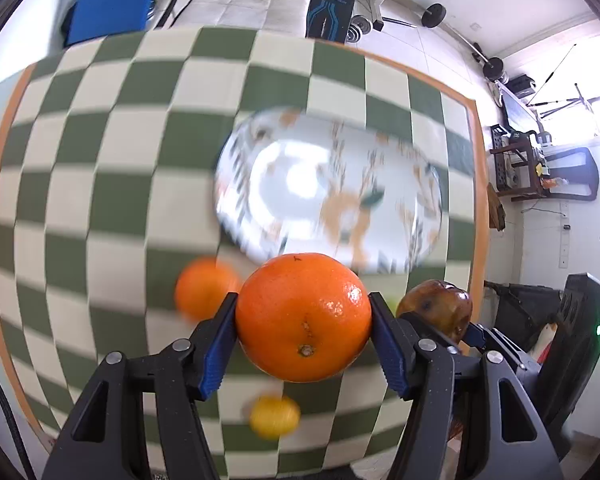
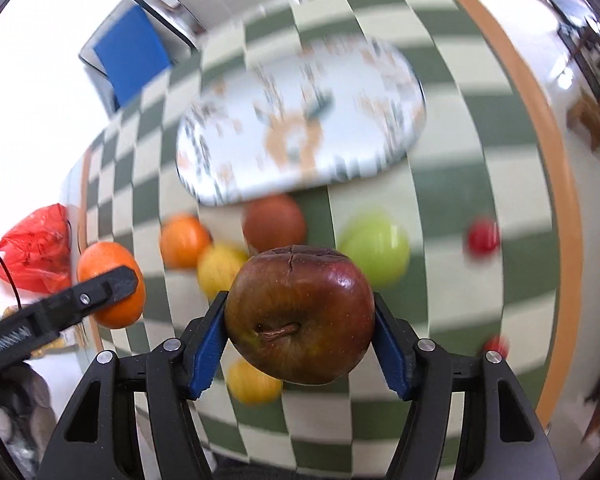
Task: Organize fruits
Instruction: 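Carry the orange and red apple onto the floral plate and release both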
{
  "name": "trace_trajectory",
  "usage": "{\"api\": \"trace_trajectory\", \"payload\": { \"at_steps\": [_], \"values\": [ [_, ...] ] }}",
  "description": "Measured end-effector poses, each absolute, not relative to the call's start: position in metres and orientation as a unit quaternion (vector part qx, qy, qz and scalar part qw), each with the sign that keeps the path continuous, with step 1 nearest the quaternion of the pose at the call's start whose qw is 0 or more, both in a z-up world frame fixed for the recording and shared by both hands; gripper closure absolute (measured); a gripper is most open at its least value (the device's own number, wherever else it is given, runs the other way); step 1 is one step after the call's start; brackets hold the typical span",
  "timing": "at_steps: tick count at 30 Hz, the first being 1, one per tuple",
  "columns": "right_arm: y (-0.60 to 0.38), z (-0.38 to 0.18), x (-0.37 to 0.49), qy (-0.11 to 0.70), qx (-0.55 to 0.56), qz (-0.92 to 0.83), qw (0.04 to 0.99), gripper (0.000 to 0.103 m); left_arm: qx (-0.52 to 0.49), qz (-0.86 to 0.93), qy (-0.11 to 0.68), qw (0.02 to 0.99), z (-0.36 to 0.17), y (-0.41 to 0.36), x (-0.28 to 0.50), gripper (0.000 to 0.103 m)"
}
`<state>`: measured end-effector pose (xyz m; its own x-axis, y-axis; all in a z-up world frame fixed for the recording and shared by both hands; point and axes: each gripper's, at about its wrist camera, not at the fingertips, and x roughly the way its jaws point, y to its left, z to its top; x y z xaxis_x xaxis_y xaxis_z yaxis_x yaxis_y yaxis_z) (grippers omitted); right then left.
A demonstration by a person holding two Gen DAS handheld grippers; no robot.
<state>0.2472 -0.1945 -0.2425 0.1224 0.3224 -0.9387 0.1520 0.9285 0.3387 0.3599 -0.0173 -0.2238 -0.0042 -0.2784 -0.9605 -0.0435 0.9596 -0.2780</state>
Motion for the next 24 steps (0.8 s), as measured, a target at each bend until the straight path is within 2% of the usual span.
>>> {"api": "trace_trajectory", "payload": {
  "at_steps": [5, 9, 21, 22, 24],
  "values": [
    [-0.19, -0.253, 0.339, 0.651, 0.132, 0.068, 0.744, 0.035, -0.11, -0.059, 0.737, 0.664, -0.275, -0.04, 0.438, 0.043],
    [-0.185, -0.279, 0.391, 0.662, 0.083, 0.077, 0.741, 0.035, -0.105, -0.044, 0.759, 0.641, -0.315, -0.044, 0.463, 0.043],
    [-0.189, -0.328, 0.456, 0.688, 0.026, 0.101, 0.718, 0.034, -0.104, -0.035, 0.774, 0.623, -0.335, -0.04, 0.475, 0.042],
    [-0.191, -0.328, 0.458, 0.69, 0.031, 0.102, 0.716, 0.033, -0.1, -0.033, 0.774, 0.625, -0.335, -0.038, 0.474, 0.041],
    [-0.194, -0.326, 0.459, 0.691, 0.04, 0.105, 0.714, 0.03, -0.102, -0.034, 0.769, 0.63, -0.33, -0.034, 0.471, 0.023]
  ]
}}
